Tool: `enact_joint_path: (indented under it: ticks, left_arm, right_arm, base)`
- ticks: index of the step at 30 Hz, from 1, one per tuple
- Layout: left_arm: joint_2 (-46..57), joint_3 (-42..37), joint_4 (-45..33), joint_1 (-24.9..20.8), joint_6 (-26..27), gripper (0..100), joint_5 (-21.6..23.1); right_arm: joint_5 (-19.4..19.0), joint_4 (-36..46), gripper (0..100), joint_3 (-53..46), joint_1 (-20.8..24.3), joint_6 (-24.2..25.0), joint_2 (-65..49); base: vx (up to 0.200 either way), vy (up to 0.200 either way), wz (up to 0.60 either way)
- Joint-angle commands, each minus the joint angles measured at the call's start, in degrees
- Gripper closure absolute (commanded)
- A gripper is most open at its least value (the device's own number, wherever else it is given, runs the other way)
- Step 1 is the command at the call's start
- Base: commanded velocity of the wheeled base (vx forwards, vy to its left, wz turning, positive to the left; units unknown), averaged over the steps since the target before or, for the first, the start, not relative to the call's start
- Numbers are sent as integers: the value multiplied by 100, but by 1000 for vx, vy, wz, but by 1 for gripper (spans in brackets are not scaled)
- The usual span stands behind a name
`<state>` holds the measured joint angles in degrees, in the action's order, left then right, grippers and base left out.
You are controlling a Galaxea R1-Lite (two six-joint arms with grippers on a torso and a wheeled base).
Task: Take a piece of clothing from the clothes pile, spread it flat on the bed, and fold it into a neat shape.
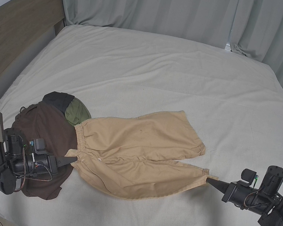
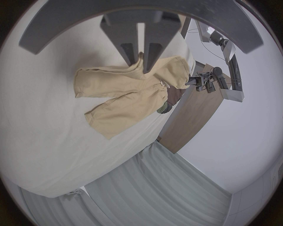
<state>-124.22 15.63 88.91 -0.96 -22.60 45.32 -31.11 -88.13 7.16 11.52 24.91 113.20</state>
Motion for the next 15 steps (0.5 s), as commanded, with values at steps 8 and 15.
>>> enact_joint_path:
  ticks: [8, 15]
  left_arm:
    - [205, 98, 4, -27, -297, 100, -103]
    - [223, 283, 4, -44, -526, 100, -331]
  right_arm:
    - [26, -3, 100, 348, -1, 225, -220]
    - [44, 6, 100, 638, -9, 296, -211]
  base:
    - [0, 0, 0]
    - [0, 0, 0]
